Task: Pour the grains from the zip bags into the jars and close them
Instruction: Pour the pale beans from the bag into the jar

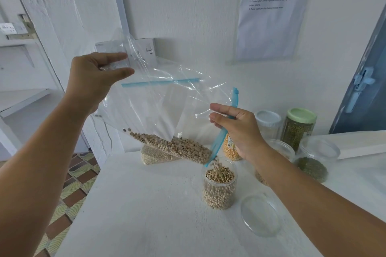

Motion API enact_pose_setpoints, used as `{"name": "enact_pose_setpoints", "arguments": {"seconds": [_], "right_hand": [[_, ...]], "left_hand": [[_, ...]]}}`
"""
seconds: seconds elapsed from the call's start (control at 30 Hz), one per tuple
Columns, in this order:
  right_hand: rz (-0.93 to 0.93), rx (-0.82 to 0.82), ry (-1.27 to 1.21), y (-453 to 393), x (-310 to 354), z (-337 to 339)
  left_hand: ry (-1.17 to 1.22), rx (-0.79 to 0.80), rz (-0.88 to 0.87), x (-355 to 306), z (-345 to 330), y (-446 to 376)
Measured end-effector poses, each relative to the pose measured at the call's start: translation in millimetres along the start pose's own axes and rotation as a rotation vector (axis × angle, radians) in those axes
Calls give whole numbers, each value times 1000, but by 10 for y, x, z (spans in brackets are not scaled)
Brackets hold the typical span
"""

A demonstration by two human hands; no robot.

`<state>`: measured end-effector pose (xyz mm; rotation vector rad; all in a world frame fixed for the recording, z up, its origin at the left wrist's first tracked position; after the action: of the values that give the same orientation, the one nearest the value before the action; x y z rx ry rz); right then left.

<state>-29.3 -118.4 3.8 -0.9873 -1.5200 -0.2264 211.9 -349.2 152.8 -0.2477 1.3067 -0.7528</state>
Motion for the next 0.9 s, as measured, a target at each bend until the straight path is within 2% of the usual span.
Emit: {"name": "enact_pose_setpoints", "arguments": {"seconds": [0.9], "right_hand": [[5, -29, -19, 48, -80, 108]], "left_hand": [[-58, 37, -51, -168, -107, 7]]}}
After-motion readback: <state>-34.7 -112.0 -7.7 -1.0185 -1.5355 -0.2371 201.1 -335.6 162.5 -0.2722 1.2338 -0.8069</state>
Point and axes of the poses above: each hand's wrist, its own y-axis away from the middle knuckle, its own z-axis out of the back of the hand, x = y × z, the point moved 7 cm from there along -y, towards the middle knuckle, and after that the axes turned 9 degrees about z, right-handed, at the moved point
